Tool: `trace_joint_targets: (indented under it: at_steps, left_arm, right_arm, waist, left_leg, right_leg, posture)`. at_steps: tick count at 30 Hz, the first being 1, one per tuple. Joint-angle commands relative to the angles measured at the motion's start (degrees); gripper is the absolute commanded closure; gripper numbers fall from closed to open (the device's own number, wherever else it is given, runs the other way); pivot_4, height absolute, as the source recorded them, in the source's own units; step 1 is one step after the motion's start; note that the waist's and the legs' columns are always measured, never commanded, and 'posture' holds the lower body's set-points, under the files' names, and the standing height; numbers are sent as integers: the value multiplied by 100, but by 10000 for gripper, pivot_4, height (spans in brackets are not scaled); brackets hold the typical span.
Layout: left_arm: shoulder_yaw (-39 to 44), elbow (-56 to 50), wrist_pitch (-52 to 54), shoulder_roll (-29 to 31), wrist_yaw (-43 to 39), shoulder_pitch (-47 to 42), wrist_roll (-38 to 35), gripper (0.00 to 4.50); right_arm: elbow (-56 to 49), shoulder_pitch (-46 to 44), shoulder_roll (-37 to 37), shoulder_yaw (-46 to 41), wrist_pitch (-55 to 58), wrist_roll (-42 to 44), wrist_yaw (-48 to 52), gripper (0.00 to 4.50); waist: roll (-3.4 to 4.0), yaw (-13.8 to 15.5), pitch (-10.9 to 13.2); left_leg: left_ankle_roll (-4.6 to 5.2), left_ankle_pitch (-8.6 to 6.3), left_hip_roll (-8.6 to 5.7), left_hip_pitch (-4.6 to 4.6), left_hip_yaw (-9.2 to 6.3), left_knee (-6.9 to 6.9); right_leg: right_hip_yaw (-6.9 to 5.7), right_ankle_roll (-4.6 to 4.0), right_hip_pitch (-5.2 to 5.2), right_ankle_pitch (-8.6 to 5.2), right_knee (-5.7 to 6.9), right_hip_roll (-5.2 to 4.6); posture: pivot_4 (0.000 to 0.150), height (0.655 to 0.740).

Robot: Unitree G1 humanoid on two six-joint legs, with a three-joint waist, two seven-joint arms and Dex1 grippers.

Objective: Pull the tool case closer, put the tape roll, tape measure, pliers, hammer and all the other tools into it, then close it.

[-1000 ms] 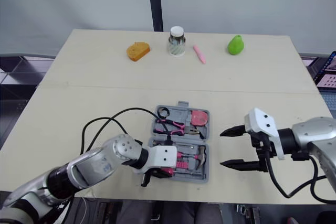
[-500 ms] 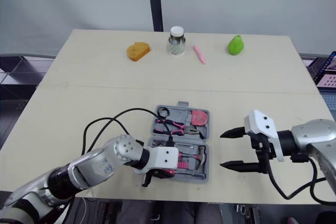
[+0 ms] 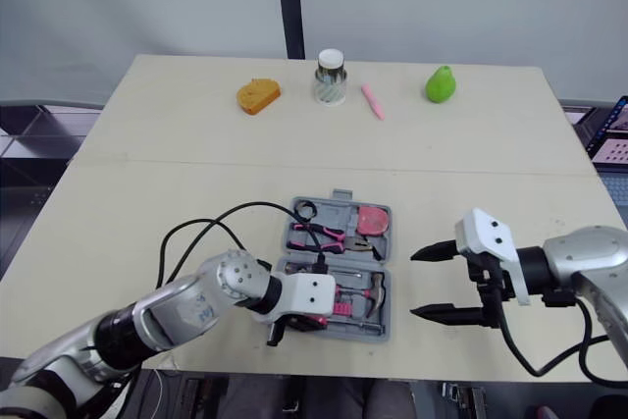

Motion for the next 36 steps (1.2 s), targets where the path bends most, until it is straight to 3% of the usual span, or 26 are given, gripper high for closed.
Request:
trace_joint_targets:
  at_steps: [1, 9, 17, 25, 29, 32, 36]
  left_arm:
    - [9, -62, -108, -60, -52, -77, 71, 39163]
    - [19, -74, -117, -68, -96, -65, 67, 39163]
    - [53, -130, -80, -98, -125, -70, 22, 1325]
    - [378, -297, 272, -325, -126, -59, -299, 1325]
    - [1401, -369, 490, -606, -136, 86, -956, 1325]
    - [2402, -164, -353, -819, -156, 392, -1408, 1325]
    - [3108, 239, -1305, -943, -242, 865, -1671, 1325]
  right_arm:
    - [-181, 36, 39, -166, -61, 95, -73, 0]
    - [-181, 41, 36, -155, -57, 104, -99, 0]
    - [-179, 33, 41, -131, -68, 101, -120, 0]
    - [-142, -76, 72, -82, -56, 126, -136, 0]
    - [-52, -209, 113, -109, -39, 142, -142, 0]
    - [45, -322, 166, -159, 52, 244, -171, 0]
    - [112, -336, 195, -199, 142, 359, -151, 0]
  waist:
    - [0, 0, 0]
    - [0, -1, 0]
    - [0, -1, 0]
    - [0, -3, 0]
    - [0, -3, 0]
    - [0, -12, 0]
    - [0, -17, 0]
  left_leg:
    - [0, 0, 0, 0, 0, 0]
    - [0, 0, 0, 0, 0, 0]
    - [0, 0, 0, 0, 0, 0]
    - [0, 0, 0, 0, 0, 1]
    - [0, 0, 1, 0, -1, 3]
    - [0, 0, 1, 0, -5, 5]
    - [0, 0, 0, 0, -5, 4]
  right_leg:
    - [0, 0, 0, 0, 0, 0]
    - [0, 0, 0, 0, 0, 0]
    - [0, 0, 0, 0, 1, 0]
    - [0, 0, 0, 0, 1, 0]
    - [1, 0, 0, 0, 2, 0]
    - [1, 0, 0, 0, 2, 0]
    - [1, 0, 1, 0, 3, 0]
  posture:
    - [1500, 7400]
    - [1500, 7400]
    - [1500, 7400]
    - [1500, 7400]
    - [1500, 7400]
    - [1500, 7400]
    - [1500, 7400]
